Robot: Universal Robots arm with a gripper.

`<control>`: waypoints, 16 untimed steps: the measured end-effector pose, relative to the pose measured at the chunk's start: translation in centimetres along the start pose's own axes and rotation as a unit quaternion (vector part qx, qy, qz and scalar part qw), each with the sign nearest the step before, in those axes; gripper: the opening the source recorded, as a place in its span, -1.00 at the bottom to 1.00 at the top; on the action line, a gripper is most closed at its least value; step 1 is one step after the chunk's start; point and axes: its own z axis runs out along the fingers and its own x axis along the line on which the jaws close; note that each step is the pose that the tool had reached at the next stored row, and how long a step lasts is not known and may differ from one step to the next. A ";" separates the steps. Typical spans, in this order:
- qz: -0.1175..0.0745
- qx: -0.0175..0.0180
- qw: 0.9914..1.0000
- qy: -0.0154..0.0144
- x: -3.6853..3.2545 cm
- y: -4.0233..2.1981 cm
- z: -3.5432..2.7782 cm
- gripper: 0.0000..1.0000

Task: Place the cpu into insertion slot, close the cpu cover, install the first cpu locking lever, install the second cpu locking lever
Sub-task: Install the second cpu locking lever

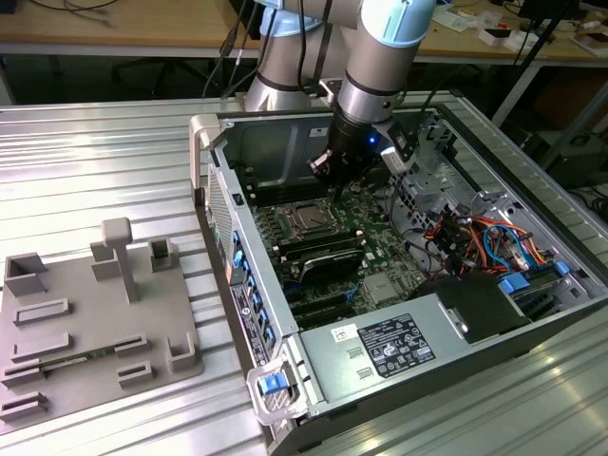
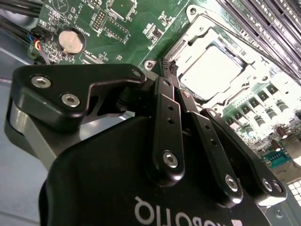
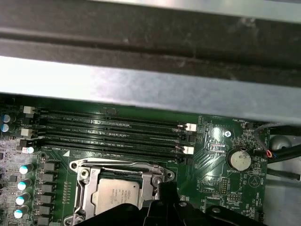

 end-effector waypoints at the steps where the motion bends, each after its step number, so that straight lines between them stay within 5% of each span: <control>1: 0.000 0.000 1.000 0.000 -0.02 -0.04 -0.04 -0.79; 16: 0.000 0.001 1.000 0.000 0.01 -1.03 -1.73 -0.79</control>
